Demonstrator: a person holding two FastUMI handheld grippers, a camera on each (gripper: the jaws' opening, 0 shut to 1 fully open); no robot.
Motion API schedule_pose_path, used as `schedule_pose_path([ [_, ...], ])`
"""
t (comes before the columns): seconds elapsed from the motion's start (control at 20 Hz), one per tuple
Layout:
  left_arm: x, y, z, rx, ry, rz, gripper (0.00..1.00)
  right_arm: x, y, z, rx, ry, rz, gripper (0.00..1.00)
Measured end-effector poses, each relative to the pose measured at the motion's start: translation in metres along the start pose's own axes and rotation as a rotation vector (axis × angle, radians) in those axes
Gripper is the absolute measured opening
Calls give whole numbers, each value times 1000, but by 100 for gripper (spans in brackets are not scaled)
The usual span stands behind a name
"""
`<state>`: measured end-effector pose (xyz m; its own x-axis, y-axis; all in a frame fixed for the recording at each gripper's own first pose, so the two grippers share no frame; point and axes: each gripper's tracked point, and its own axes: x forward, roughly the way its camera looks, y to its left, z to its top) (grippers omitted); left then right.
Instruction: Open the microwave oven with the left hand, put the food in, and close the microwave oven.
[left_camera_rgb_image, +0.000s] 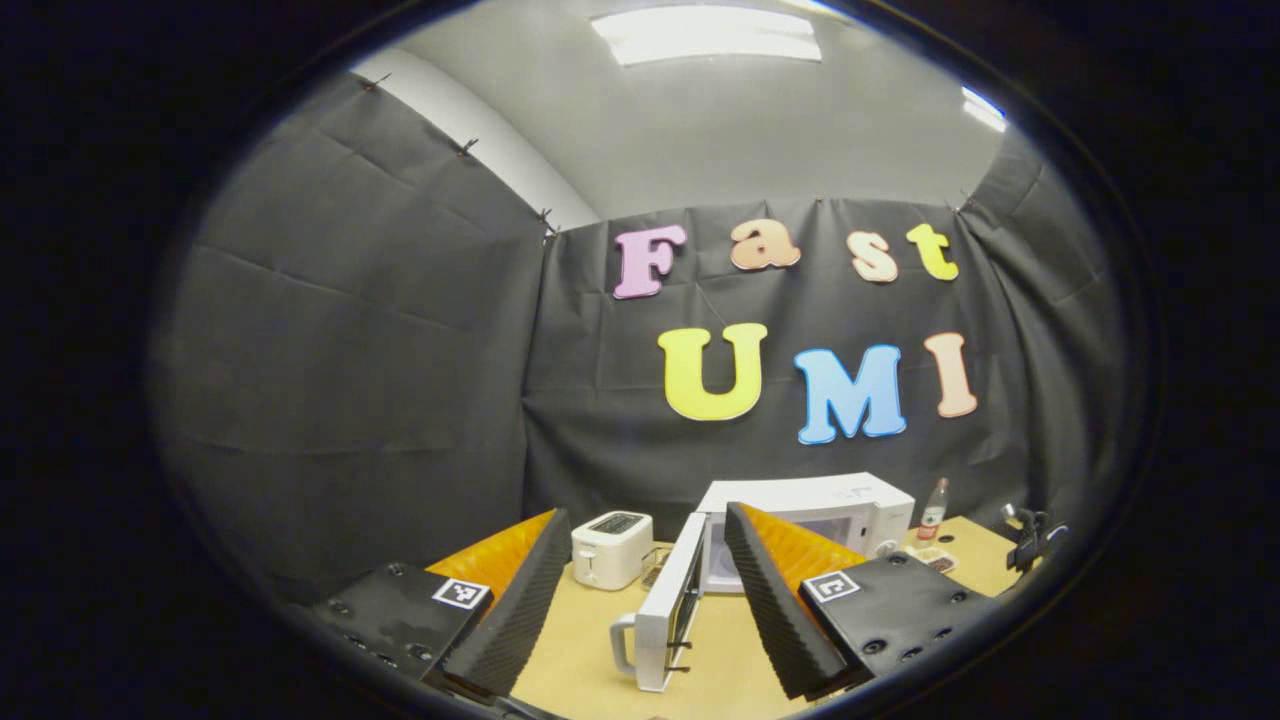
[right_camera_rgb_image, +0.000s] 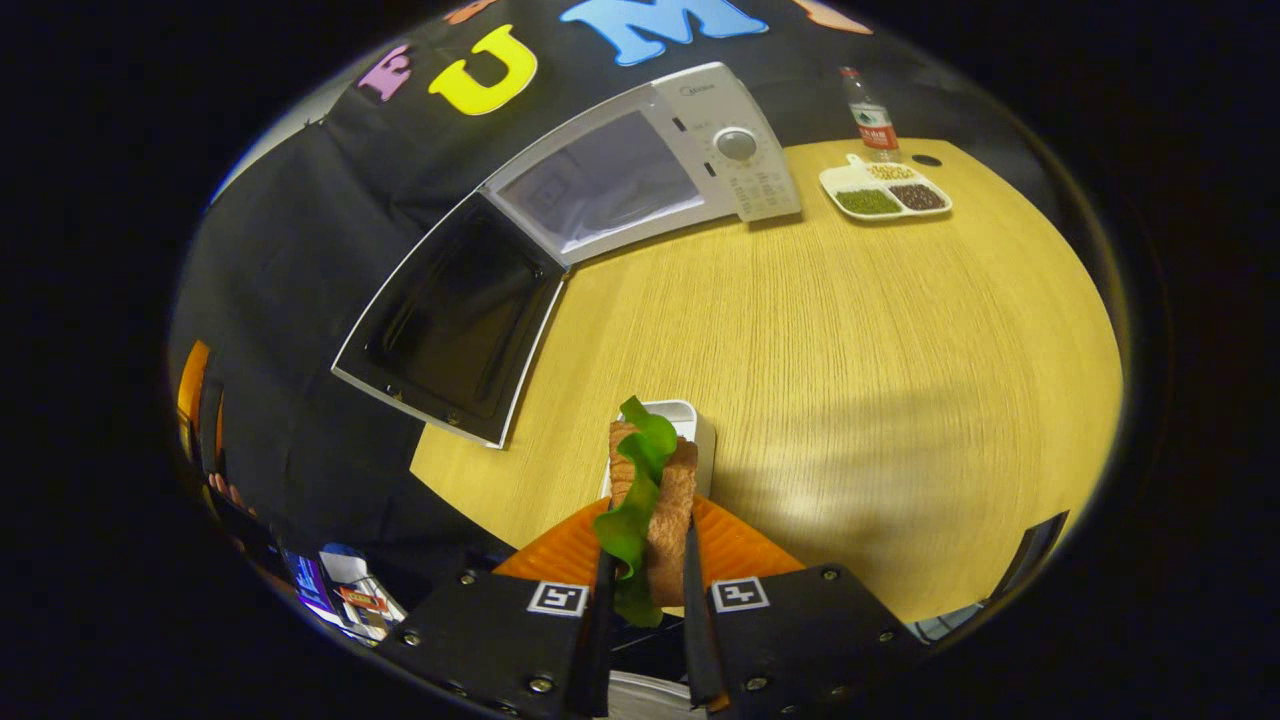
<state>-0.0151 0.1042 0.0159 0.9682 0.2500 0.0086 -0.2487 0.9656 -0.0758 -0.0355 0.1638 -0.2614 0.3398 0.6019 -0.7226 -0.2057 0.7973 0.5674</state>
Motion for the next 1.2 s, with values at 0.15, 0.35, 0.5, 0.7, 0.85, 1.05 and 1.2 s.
schedule_pose_path([
  [0.15, 24, -2, 0, -1, -12, -38, 100, -1, 16, 24, 7, -56, 5, 30],
  [0.35, 61, -4, 8, 4, -43, -83, 97, 6, 34, 68, 14, -152, -9, 30],
  [0.5, 85, 1, 9, -3, -57, -102, 98, 17, 45, 102, 41, -232, -17, 30],
  [0.7, 109, 20, 4, 8, -52, -103, 98, 41, 58, 138, 93, -326, -25, 30],
  [0.85, 125, 40, -2, 24, -40, -86, 98, 63, 64, 159, 152, -373, -23, 30],
  [1.05, 145, 66, -12, 41, -13, -59, 94, 91, 70, 188, 196, -437, -17, 30],
  [1.2, 160, 81, -19, 28, 0, -47, 98, 112, 72, 210, 223, -490, -28, 30],
])
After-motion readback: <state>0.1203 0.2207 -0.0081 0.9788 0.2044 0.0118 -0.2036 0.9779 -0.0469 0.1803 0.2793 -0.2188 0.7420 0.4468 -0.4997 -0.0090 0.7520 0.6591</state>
